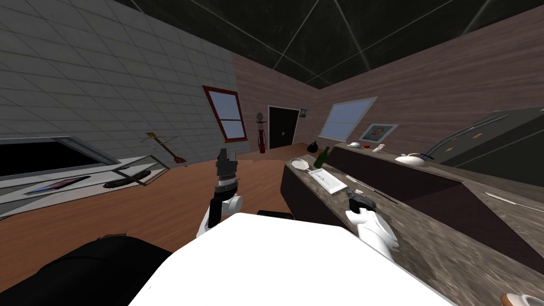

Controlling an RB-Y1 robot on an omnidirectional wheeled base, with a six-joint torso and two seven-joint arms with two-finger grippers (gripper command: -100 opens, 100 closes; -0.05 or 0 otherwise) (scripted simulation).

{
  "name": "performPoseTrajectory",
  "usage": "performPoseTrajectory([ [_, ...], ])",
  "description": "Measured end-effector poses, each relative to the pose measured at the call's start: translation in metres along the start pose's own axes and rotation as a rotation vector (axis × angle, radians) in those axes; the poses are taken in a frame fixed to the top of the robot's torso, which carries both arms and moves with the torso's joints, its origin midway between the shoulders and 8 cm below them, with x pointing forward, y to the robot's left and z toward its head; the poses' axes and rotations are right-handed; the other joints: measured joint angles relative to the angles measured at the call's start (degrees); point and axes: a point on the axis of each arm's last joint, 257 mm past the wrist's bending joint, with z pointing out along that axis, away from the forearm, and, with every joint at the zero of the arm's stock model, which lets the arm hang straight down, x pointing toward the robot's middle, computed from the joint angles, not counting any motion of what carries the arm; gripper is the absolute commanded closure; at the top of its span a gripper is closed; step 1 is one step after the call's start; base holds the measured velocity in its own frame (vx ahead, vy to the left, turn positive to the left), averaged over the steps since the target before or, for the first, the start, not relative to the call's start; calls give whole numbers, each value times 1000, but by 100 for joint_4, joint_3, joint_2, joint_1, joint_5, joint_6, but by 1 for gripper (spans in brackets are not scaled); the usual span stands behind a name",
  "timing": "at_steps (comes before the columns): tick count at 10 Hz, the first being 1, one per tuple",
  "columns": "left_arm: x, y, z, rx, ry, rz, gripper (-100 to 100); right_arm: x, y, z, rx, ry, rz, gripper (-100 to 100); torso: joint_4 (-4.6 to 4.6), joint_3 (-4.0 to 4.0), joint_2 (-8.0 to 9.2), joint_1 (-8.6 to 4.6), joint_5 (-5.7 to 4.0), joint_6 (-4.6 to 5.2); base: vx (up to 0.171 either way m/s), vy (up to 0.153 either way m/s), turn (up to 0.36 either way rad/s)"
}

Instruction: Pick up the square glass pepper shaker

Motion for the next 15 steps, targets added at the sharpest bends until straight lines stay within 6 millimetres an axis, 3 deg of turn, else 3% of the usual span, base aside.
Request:
performPoseTrajectory([
  [3,0,0,0,0,0,0,0,0,-4,1,9,6,17,100,-6,-16,-28,-7,-6,2,-24,10,114],
  [6,0,0,0,0,0,0,0,11,-46,3,69,22,7,100,-6,-10,-14,-14,-12,1,-47,9,163],
  [9,0,0,0,0,0,0,0,11,-53,2,78,26,26,100,-8,-22,-39,-18,-14,1,-22,8,115],
  [11,0,0,0,0,0,0,0,19,-89,0,126,34,43,100,1,-5,-10,-8,-11,-13,-68,24,278],
  [14,0,0,0,0,0,0,0,20,-101,0,149,35,75,100,-4,-17,-31,-18,-13,10,-27,10,80],
  [15,0,0,0,0,0,0,0,24,-117,1,173,41,85,100,0,-7,-13,-15,-14,-6,-92,30,462],
])
